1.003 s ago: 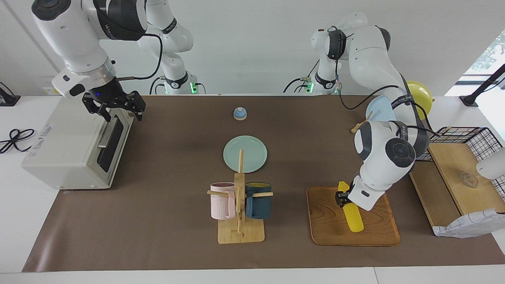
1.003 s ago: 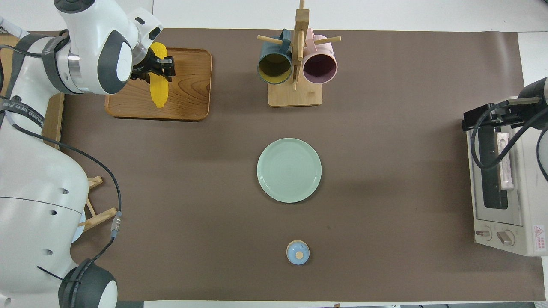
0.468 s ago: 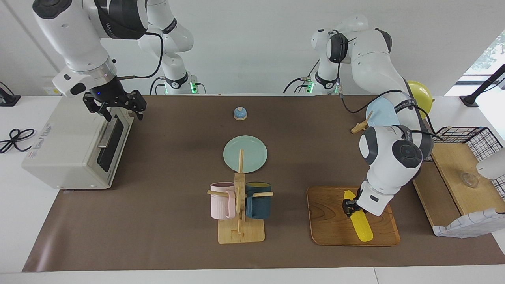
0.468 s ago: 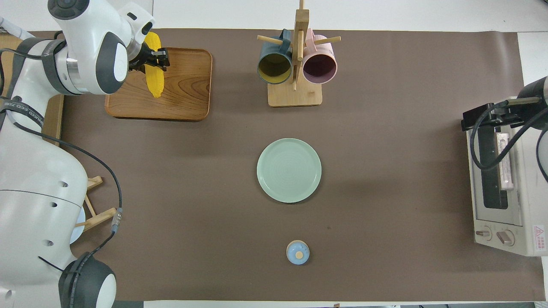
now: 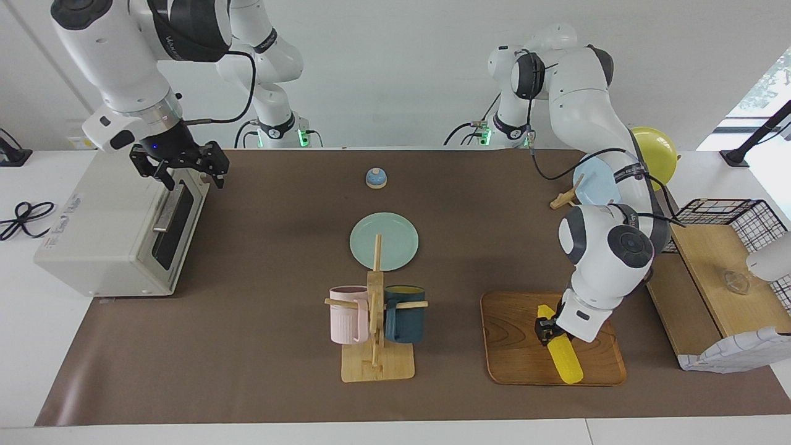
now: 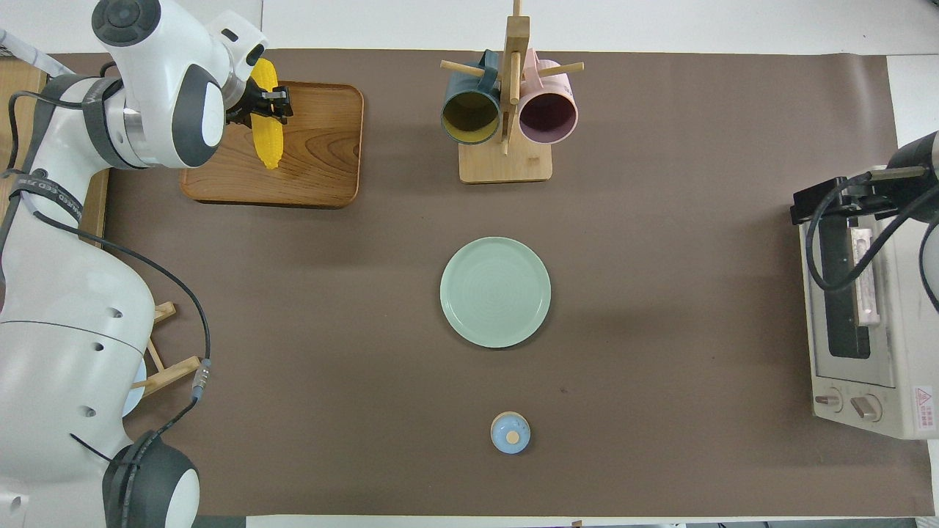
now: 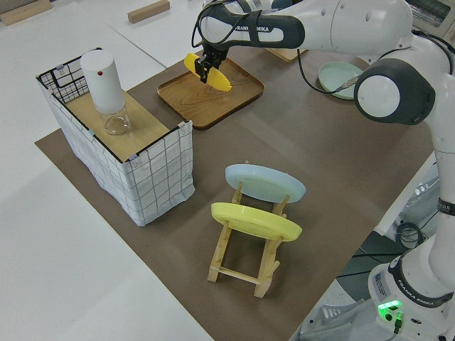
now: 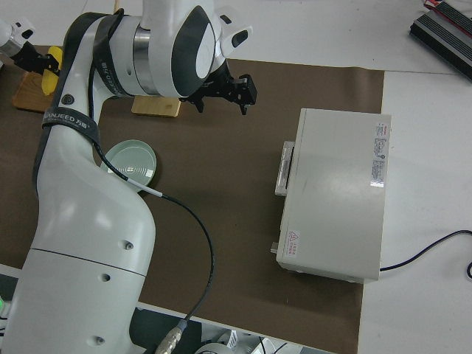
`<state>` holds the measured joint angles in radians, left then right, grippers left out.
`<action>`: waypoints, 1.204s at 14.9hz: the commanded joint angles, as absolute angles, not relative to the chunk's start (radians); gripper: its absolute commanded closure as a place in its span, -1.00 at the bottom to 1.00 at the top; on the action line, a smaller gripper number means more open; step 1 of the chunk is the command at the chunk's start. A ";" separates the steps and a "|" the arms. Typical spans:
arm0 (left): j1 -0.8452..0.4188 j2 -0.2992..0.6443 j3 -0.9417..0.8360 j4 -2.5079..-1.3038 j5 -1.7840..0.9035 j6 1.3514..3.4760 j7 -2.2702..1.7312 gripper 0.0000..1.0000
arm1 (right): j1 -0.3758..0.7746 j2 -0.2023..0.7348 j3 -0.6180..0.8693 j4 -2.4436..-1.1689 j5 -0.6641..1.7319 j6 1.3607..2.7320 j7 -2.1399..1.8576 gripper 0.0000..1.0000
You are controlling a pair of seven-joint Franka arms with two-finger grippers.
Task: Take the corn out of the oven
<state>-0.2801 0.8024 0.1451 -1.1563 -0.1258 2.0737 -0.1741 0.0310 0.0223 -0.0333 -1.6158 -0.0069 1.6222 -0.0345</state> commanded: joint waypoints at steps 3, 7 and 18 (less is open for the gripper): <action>-0.284 0.753 0.152 -1.212 -0.124 2.073 -0.179 -1.00 | 0.015 0.029 -0.025 -1.600 -0.008 1.601 -0.057 -1.00; -0.278 0.617 0.156 -1.221 -0.118 1.907 -0.183 -1.00 | 0.017 0.029 -0.025 -1.600 -0.008 1.589 -0.054 -1.00; -0.314 0.195 0.170 -1.302 -0.068 1.447 -0.209 -1.00 | 0.020 0.029 -0.025 -1.598 -0.008 1.586 -0.054 -1.00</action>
<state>-0.2846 0.3083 0.1623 -1.1983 -0.0974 1.4809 -0.1815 0.0304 0.0223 -0.0333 -1.6158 -0.0069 1.6077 -0.0345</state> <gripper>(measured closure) 0.000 0.000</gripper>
